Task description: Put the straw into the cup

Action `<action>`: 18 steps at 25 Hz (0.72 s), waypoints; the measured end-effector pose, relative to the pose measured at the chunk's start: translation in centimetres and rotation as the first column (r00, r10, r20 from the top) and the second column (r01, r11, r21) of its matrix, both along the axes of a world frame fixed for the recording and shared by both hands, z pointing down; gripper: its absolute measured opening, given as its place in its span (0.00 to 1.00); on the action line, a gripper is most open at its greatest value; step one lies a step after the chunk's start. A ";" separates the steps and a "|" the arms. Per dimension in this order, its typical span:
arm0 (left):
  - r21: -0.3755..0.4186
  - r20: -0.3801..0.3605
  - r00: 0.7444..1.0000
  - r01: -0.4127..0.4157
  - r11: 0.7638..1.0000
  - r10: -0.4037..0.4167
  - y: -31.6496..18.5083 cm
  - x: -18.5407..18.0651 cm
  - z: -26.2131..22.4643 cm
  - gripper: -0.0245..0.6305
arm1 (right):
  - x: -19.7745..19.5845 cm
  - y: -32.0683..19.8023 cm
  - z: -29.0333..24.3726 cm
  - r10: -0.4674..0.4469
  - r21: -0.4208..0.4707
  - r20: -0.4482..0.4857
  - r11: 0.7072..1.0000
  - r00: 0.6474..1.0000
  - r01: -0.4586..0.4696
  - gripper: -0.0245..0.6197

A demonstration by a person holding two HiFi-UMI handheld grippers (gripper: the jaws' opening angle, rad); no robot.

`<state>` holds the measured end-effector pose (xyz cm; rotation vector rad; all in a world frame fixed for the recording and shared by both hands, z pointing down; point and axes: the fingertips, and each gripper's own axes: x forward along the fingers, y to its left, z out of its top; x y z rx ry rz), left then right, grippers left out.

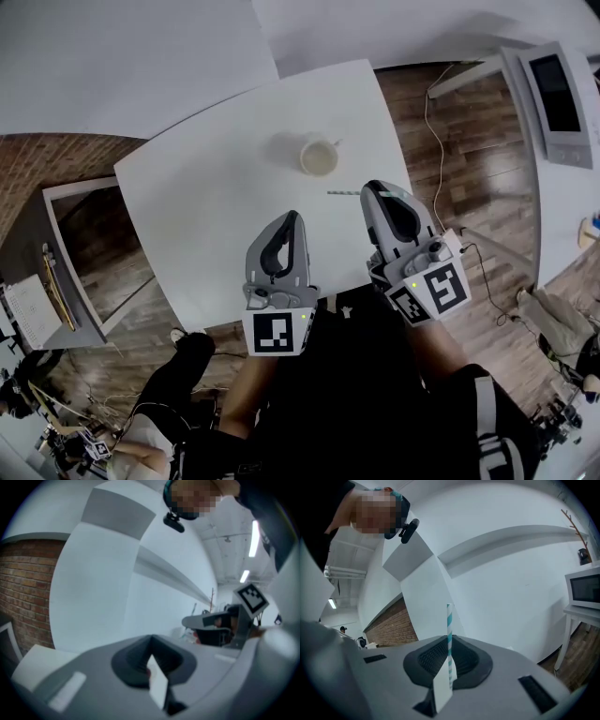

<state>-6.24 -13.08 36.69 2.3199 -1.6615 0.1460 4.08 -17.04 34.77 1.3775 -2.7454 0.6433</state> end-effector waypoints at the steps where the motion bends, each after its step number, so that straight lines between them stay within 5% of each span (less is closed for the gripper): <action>1: -0.004 0.001 1.000 -0.001 1.000 0.001 -0.1 0.0 0.2 0.04 | -0.1 -0.2 0.3 -0.003 -0.004 0.000 1.000 1.000 0.003 0.08; 18: -0.060 -0.012 1.000 0.015 0.998 -0.016 -3.0 0.7 3.3 0.04 | -0.8 -4.2 5.1 -0.025 -0.065 -0.004 0.998 1.000 0.025 0.08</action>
